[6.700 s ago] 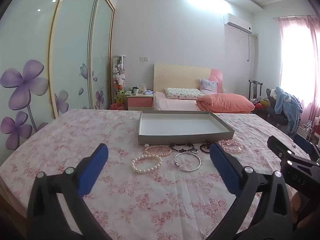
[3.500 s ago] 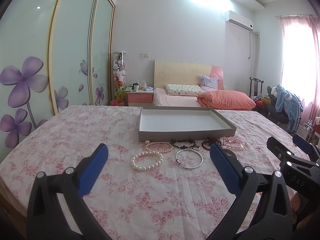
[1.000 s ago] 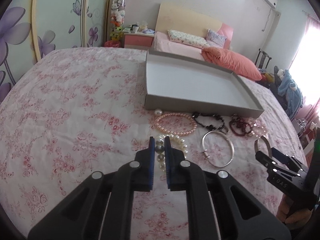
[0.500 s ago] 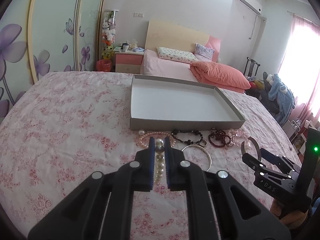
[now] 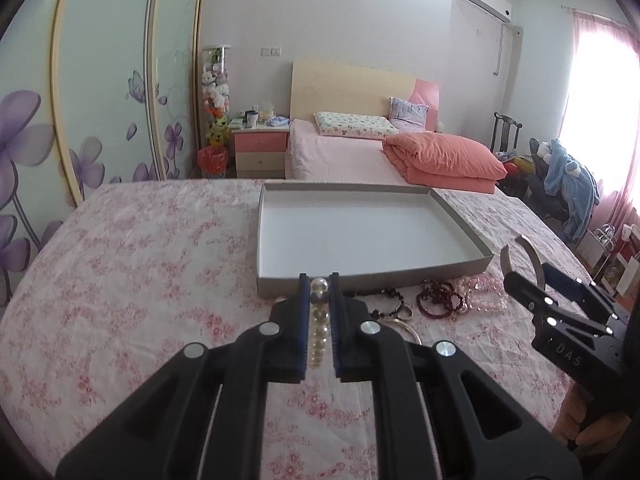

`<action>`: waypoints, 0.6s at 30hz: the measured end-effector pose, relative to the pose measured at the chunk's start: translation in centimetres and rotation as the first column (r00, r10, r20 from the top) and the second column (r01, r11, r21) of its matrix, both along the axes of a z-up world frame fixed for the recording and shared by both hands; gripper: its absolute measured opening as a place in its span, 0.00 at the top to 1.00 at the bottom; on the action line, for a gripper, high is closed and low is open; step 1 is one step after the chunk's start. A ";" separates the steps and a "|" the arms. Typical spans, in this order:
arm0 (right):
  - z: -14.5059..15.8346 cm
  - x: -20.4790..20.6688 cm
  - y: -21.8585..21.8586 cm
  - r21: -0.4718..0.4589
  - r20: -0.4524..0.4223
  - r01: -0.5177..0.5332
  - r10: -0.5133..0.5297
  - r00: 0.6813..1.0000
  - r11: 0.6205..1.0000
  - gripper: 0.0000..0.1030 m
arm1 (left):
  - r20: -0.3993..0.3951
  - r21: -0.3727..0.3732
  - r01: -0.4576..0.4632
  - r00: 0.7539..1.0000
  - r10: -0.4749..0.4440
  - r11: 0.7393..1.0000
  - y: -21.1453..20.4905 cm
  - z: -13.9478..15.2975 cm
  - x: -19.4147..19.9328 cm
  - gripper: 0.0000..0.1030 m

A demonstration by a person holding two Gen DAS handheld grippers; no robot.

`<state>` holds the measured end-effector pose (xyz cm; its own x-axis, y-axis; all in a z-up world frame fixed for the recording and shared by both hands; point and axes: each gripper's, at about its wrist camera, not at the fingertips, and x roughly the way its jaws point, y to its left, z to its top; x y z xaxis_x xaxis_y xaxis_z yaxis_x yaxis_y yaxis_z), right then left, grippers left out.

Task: Organize jewelry
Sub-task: 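Lift the pearl bracelet with the left gripper while the right gripper lifts the silver cuff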

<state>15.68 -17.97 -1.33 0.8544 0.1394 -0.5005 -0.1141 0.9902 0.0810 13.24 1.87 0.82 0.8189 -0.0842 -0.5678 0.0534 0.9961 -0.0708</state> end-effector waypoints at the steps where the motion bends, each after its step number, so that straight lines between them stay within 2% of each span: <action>1: 0.3 0.3 0.0 -0.003 0.016 0.004 -0.004 1.000 1.000 0.35 | 0.014 0.018 0.004 1.000 -0.004 1.000 -0.4 0.3 0.3 0.90; 5: 1.2 1.6 -0.3 0.001 0.058 0.016 -0.016 0.998 1.000 0.35 | 0.049 0.060 0.009 0.999 -0.012 0.998 -1.6 1.1 1.5 0.90; 10: 2.3 3.8 -0.7 -0.005 0.111 0.030 -0.029 0.993 1.000 0.35 | 0.063 0.069 0.007 0.998 -0.012 0.998 -2.3 1.5 4.3 0.90; 18: 1.8 8.2 0.0 -0.025 0.117 0.037 -0.034 0.993 0.999 0.35 | 0.039 0.058 -0.012 0.999 0.009 0.998 -2.4 0.5 9.8 0.90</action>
<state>23.84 -18.00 0.50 0.9114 0.0962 -0.4000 -0.0864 0.9954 0.0426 23.04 -0.55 1.34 0.8409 -0.0433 -0.5394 0.0443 0.9990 -0.0111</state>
